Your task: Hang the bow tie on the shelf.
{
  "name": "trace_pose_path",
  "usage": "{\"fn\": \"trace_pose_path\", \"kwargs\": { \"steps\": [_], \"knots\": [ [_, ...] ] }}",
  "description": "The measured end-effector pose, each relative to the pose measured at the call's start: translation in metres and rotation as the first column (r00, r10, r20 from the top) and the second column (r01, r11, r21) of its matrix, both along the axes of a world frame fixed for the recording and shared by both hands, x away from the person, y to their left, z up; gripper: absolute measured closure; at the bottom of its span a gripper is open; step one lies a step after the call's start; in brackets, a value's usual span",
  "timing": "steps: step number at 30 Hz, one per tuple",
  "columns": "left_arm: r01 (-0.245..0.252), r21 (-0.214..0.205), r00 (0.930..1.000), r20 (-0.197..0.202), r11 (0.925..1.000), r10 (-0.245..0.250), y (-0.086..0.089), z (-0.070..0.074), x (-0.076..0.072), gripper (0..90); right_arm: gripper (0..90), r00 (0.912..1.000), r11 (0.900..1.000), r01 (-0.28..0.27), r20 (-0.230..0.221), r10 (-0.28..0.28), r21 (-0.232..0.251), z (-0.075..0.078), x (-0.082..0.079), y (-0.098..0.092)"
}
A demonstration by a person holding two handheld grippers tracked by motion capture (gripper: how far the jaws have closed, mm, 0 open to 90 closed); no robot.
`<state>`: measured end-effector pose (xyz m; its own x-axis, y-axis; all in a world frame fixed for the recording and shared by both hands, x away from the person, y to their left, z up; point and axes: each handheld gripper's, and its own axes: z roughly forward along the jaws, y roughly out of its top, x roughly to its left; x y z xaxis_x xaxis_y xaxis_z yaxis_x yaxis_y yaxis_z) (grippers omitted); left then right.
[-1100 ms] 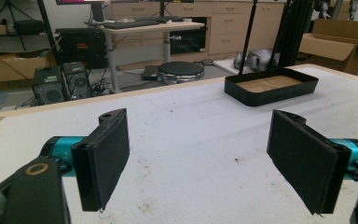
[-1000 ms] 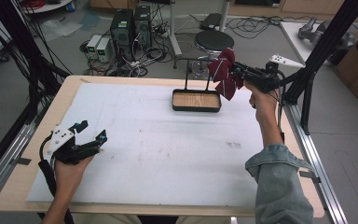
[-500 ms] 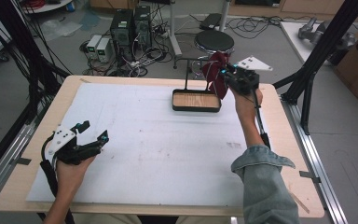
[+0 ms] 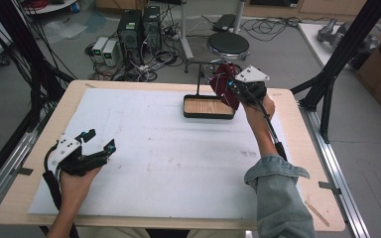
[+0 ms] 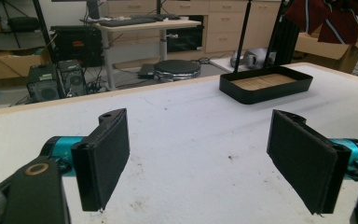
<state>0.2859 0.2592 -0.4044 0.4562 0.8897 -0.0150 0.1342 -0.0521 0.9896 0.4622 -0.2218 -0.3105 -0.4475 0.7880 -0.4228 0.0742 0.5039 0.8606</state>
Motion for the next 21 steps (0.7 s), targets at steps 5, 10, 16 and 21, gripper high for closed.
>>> {"fn": "trace_pose_path", "kwargs": {
  "steps": [5,10,16,21],
  "knots": [
    [0.0,0.001,1.0,-0.005,1.0,0.0,0.0,-0.001,0.0,21.3,74.5,0.9998,0.9991,0.01,-0.016,-0.011,-0.041,0.0,-0.006,-0.005],
    [0.0,-0.003,1.0,-0.003,1.0,0.0,-0.001,-0.001,0.001,21.3,74.6,0.9996,0.9975,0.001,-0.029,-0.004,-0.07,-0.005,-0.01,-0.013],
    [0.006,0.001,0.9999,-0.009,1.0,-0.006,-0.003,-0.002,0.002,21.3,74.6,0.9982,0.9976,0.022,-0.054,-0.026,-0.066,-0.011,-0.009,-0.024],
    [0.005,0.002,0.9999,-0.011,1.0,-0.005,-0.002,-0.002,0.002,21.3,74.6,0.999,0.9982,0.029,-0.034,-0.031,-0.052,-0.008,-0.011,-0.027]
  ]
}}
